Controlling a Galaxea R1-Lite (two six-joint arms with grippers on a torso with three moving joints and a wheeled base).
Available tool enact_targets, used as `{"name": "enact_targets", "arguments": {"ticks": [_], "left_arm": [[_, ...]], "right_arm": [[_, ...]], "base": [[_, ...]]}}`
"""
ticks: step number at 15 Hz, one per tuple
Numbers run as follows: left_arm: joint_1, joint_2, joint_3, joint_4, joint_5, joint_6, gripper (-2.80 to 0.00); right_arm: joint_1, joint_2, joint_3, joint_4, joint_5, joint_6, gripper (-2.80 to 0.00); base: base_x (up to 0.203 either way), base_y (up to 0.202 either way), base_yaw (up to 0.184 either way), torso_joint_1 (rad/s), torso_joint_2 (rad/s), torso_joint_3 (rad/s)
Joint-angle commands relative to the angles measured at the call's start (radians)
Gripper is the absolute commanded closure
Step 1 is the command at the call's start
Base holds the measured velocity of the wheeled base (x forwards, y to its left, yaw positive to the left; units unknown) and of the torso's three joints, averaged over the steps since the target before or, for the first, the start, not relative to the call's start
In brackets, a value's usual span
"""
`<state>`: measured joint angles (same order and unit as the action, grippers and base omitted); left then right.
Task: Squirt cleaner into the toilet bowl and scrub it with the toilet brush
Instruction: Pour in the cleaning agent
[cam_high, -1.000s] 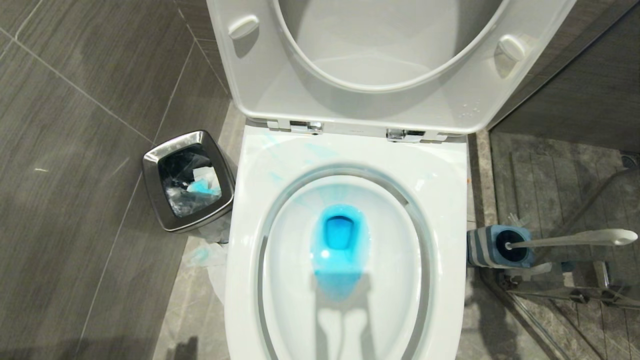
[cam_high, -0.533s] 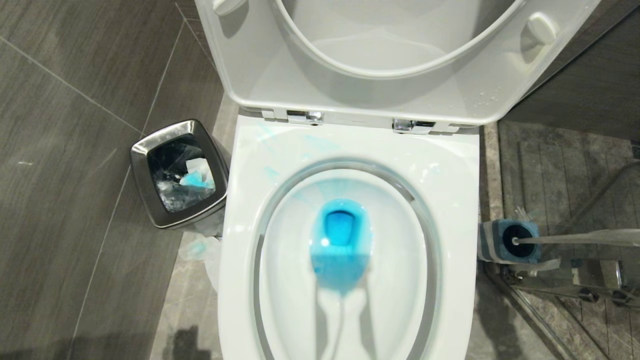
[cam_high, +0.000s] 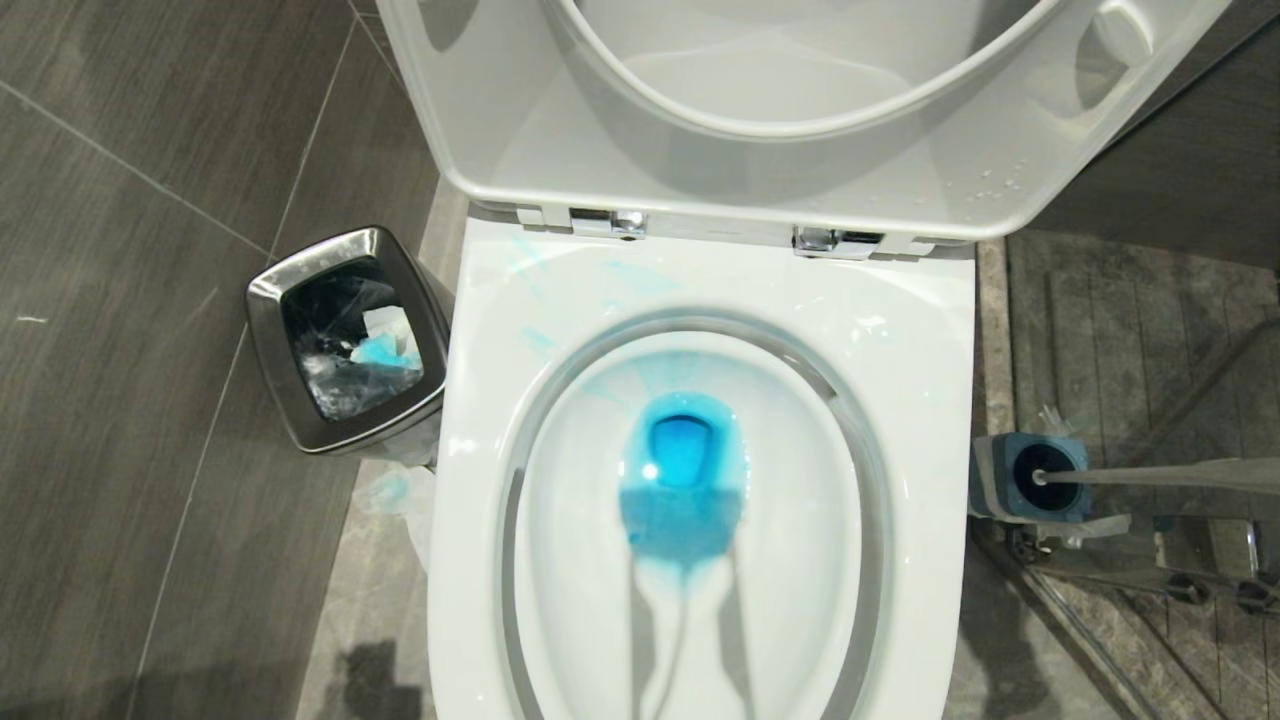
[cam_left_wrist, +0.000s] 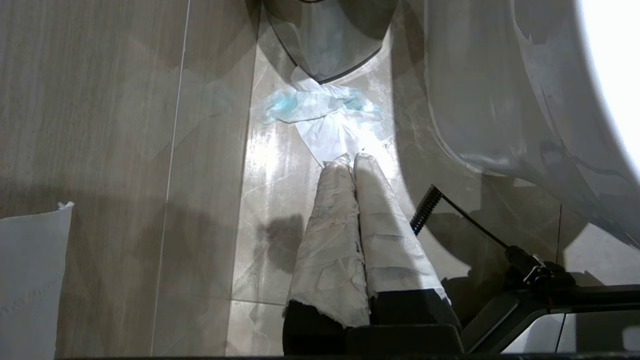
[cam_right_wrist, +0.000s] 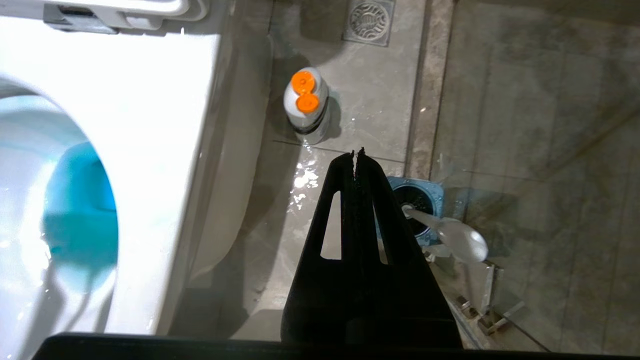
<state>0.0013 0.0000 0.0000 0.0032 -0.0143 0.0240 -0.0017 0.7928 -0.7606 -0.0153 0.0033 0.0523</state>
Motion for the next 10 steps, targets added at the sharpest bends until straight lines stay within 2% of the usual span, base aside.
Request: {"name": "enact_targets", "arguments": {"ticks": [1, 3, 6, 10], "left_arm": [[0.000, 0.002, 0.000, 0.000, 0.000, -0.005, 0.00], [0.000, 0.002, 0.000, 0.000, 0.000, -0.006, 0.00], [0.000, 0.002, 0.000, 0.000, 0.000, -0.006, 0.00], [0.000, 0.002, 0.000, 0.000, 0.000, -0.006, 0.00]], "right_arm": [[0.000, -0.001, 0.028, 0.000, 0.059, 0.000, 0.00], [0.000, 0.001, 0.100, 0.000, 0.125, -0.004, 0.00], [0.000, -0.010, 0.287, -0.009, 0.215, -0.016, 0.00], [0.000, -0.063, 0.529, -0.114, 0.250, -0.065, 0.00]], "base": [[0.000, 0.000, 0.000, 0.000, 0.00, 0.000], [0.000, 0.000, 0.000, 0.000, 0.00, 0.000], [0.000, 0.000, 0.000, 0.000, 0.00, 0.000], [0.000, 0.000, 0.000, 0.000, 0.00, 0.000]]}}
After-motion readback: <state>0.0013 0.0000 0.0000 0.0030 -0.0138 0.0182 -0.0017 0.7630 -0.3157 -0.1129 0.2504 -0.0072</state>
